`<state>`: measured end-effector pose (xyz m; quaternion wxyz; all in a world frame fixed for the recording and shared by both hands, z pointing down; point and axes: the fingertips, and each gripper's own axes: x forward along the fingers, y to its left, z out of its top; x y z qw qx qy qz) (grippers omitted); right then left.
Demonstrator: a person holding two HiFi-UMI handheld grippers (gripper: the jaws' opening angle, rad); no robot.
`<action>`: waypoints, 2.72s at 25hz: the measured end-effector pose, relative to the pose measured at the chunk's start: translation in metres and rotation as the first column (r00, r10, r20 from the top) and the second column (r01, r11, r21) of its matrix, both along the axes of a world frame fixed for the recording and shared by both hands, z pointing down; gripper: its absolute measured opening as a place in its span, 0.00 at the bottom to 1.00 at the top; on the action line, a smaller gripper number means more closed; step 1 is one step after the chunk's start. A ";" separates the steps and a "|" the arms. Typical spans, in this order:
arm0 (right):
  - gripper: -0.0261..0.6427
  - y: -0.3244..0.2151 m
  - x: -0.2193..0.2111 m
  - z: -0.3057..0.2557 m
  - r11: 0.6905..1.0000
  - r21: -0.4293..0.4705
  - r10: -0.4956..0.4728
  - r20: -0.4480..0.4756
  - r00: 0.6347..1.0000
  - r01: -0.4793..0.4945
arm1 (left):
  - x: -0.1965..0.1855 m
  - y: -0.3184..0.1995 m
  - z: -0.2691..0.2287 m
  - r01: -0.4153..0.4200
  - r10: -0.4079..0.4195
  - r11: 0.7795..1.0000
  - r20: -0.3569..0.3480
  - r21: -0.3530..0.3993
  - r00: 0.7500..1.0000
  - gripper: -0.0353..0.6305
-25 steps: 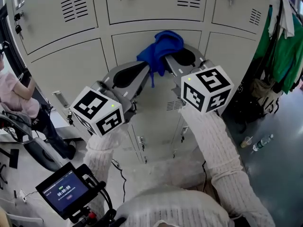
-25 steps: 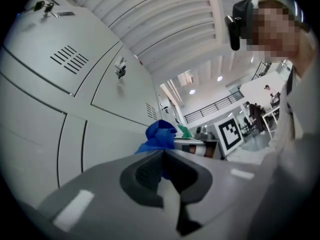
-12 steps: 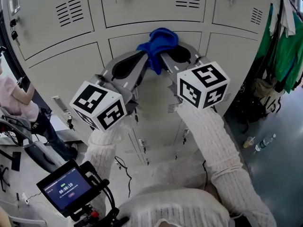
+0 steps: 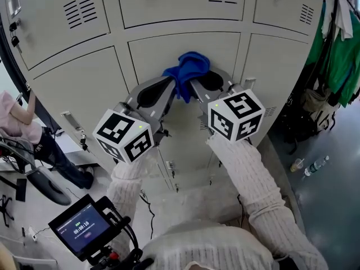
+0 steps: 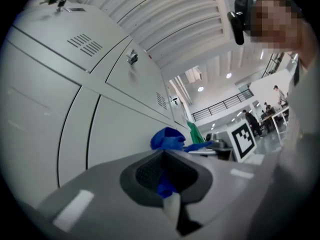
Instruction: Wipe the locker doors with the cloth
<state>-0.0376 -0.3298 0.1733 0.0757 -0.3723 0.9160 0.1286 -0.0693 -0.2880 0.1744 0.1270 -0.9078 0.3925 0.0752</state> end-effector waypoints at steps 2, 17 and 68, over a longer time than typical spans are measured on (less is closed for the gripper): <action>0.11 -0.001 0.001 0.017 0.999 -0.032 0.001 -0.002 1.000 -0.002 | 0.000 -0.003 0.014 -0.005 0.005 0.999 -0.015 -0.036 1.000 0.06; 0.11 -0.009 0.002 0.178 0.941 -0.333 0.012 -0.131 0.991 -0.055 | 0.010 0.002 0.162 -0.068 0.046 0.925 -0.067 -0.374 0.997 0.06; 0.11 -0.011 0.103 -0.069 0.979 0.136 0.146 0.073 0.987 -0.154 | 0.062 -0.008 -0.036 -0.177 0.186 0.980 -0.094 0.095 0.978 0.06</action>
